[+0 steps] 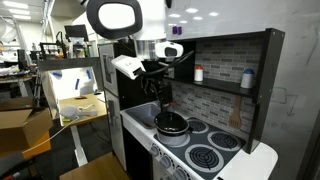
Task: Take the lid off the pot and put it on the stove
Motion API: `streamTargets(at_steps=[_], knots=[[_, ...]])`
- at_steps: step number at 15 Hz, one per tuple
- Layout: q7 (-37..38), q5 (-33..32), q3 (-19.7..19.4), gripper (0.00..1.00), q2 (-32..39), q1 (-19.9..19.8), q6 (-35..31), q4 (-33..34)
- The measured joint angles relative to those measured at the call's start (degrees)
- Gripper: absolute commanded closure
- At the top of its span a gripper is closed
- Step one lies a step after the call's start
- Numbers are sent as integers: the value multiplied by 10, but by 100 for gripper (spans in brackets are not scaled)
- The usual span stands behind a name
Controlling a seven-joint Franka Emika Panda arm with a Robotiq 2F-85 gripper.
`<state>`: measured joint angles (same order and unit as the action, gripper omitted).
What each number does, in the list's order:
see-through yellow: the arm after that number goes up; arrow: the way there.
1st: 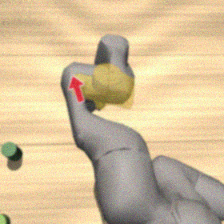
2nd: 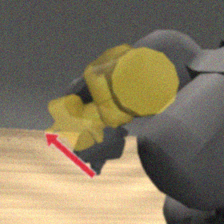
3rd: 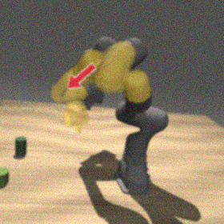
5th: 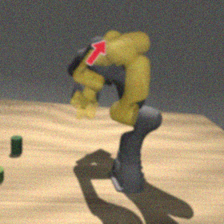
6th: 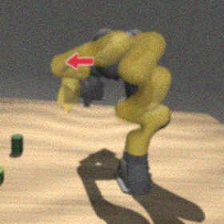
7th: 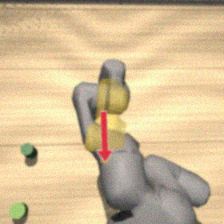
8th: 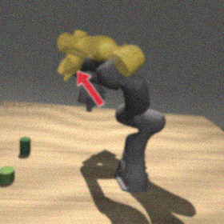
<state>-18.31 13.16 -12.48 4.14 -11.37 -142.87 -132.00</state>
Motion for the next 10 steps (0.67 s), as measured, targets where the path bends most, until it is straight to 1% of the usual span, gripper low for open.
streamTargets(at_steps=[2,5,8,10], knots=[[-55,56,1,0,7,-2,-2,4],[-110,108,2,0,20,-5,-1,15],[-141,131,3,0,38,-12,4,31],[-152,132,3,0,51,-18,15,47]])
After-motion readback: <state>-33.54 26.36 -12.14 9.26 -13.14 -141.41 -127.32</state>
